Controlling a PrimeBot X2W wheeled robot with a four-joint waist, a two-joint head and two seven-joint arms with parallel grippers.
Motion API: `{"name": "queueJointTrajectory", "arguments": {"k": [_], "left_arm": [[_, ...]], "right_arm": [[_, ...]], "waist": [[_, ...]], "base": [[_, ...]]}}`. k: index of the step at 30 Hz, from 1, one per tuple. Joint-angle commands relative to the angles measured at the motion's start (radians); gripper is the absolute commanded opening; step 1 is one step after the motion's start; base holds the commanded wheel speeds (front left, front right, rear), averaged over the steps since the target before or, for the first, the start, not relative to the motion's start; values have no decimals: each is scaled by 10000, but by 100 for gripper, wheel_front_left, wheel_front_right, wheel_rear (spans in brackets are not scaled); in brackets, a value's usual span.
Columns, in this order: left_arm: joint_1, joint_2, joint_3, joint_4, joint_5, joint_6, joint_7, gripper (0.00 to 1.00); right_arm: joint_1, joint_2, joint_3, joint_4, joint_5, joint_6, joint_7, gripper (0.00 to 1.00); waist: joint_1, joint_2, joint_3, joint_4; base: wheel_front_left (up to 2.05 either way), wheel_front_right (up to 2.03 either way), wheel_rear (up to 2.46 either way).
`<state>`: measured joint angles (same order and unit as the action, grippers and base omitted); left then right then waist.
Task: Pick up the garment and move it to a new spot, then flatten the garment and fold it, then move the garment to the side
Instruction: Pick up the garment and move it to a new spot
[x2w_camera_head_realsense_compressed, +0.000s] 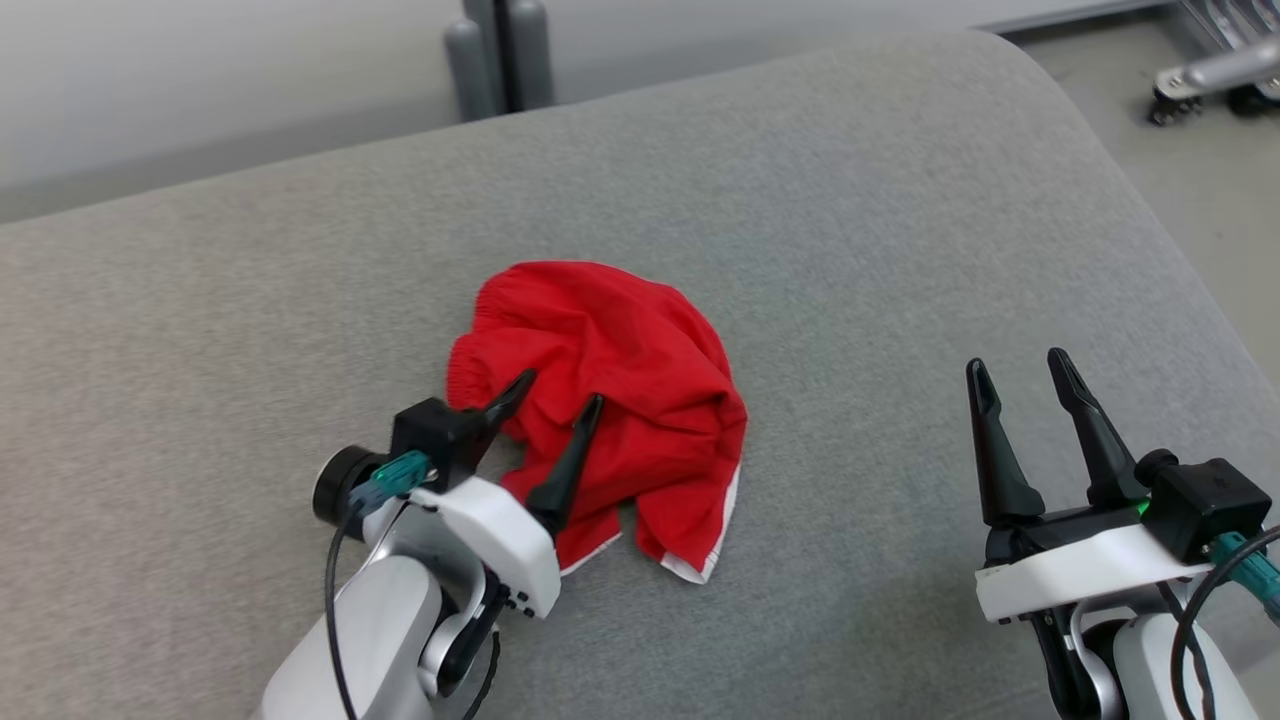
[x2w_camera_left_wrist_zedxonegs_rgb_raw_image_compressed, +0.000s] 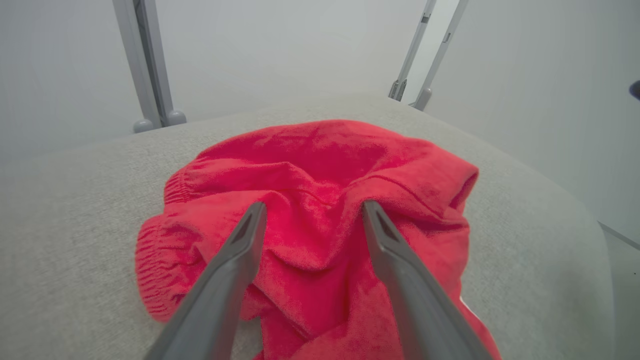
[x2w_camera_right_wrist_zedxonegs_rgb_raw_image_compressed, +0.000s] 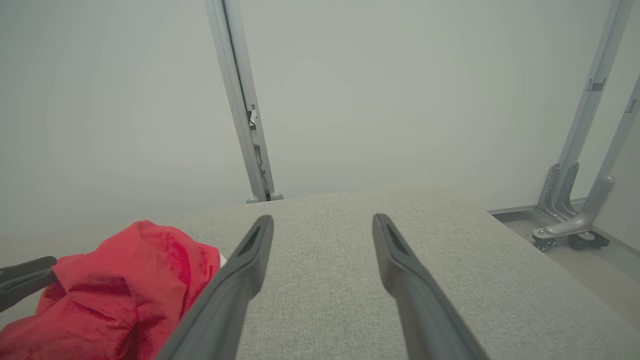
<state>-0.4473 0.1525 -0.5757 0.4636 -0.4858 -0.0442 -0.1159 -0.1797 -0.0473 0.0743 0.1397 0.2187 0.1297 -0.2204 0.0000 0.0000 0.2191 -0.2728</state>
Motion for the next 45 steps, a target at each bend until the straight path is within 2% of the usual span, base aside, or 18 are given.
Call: {"name": "queueJointTrajectory", "arguments": {"k": [1,6,12,21,25,33,45], "left_arm": [[212,110,113,-67,-91,44,-133,100],[710,446,811,-509,-484,505,-543,100],[1460,1124,1964,-946,-1043,1176,-872,100],[2793,1920,3308,-1973,-1609,1779,-1222,100],[3385,2082,3435,-2554,-1522,1869,-1298,100],[4524,2396,3093,-3766,-1098,2224,-1051,100],[5406,2650,2862,-4732,-885,2673,-619,100]], "right_arm": [[-17,-56,-73,19,-77,19,1,100],[154,-57,-192,-9,-179,19,164,100],[331,-62,-284,-98,-232,19,343,100],[682,-58,-353,-120,-338,19,536,100],[824,-60,-367,-146,-420,19,631,100],[1293,-78,-345,-201,-531,19,847,100],[1931,-84,-624,-481,-735,19,1144,100]], "waist": [[0,0,-363,392],[0,0,-795,991],[0,0,-1133,1567],[0,0,-1492,2217],[0,0,-1708,2339],[0,0,-2187,2256],[0,0,-2595,2247]], "base": [[0,0,0],[0,0,0],[0,0,0],[0,0,0],[0,0,0],[0,0,0],[0,0,0]]}}
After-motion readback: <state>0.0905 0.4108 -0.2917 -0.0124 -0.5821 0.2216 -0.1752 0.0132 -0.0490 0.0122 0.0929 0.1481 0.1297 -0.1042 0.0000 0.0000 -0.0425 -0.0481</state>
